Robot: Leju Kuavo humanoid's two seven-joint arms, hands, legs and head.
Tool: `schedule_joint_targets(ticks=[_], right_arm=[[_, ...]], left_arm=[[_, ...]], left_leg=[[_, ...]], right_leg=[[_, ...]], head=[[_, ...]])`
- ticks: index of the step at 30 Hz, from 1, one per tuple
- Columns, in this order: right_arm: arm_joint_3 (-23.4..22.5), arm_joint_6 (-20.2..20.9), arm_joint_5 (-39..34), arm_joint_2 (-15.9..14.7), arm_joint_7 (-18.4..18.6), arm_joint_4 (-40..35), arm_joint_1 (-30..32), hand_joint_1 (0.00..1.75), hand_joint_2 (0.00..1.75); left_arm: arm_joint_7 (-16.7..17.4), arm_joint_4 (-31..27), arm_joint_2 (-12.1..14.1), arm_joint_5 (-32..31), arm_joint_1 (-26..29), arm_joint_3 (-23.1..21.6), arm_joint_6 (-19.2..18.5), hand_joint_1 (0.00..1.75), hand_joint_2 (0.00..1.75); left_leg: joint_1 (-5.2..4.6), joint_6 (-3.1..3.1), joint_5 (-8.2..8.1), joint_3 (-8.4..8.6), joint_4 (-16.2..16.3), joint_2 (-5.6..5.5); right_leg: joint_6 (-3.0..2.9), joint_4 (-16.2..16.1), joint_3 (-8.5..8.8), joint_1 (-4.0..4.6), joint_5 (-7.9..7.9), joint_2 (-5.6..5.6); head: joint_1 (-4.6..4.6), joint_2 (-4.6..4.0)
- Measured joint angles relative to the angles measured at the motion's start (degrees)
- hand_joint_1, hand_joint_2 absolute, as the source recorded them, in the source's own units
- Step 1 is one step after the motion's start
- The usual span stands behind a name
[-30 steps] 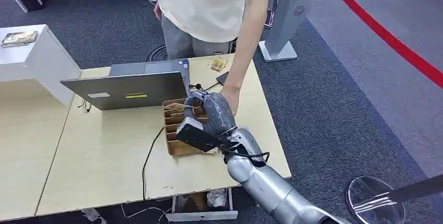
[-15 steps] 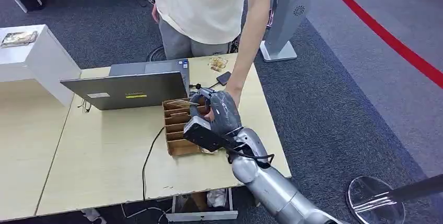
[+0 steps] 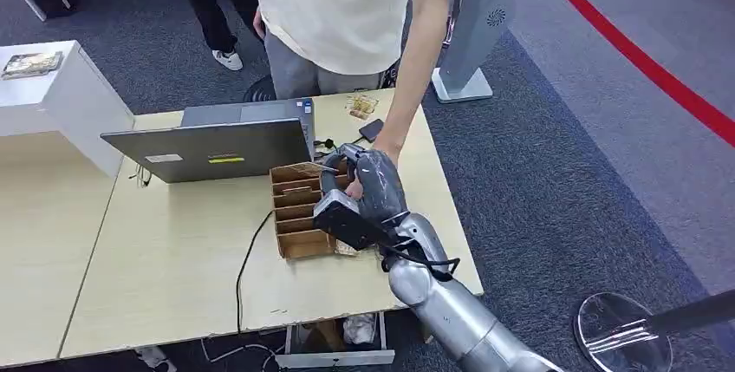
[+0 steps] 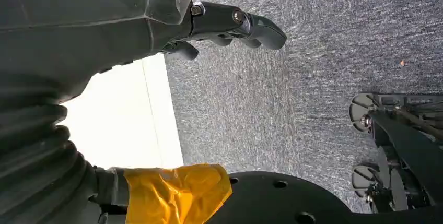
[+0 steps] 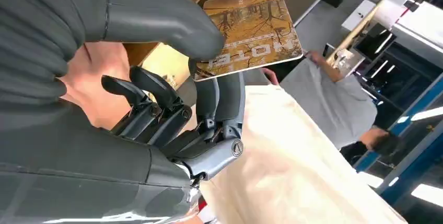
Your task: Pass the card to the sensor for recognition and then transmit it.
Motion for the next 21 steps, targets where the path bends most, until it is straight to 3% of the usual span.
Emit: schedule_joint_targets(ticks=[15, 21], right_arm=[[-0.48, -1.71, 0.24, -0.02, -0.46, -1.71, 0.68, 1.75, 1.75], [-1.14, -4.2, 2.93, -0.02, -0.26, -2.08, 0.62, 1.75, 1.75]], left_arm=[[-0.02, 0.0, -0.26, 0.04, 0.0, 0.0, 0.13, 0.0, 1.75], [-0.04, 0.0, -0.26, -0.09, 0.0, 0.0, 0.13, 0.0, 1.75]], left_leg=[[0.0, 0.0, 0.0, 0.0, 0.0, 0.0], [0.0, 0.0, 0.0, -0.01, 0.0, 0.0]], right_leg=[[0.0, 0.0, 0.0, 0.0, 0.0, 0.0], [0.0, 0.0, 0.0, 0.0, 0.0, 0.0]], head=[[-0.02, 0.0], [0.0, 0.0]])
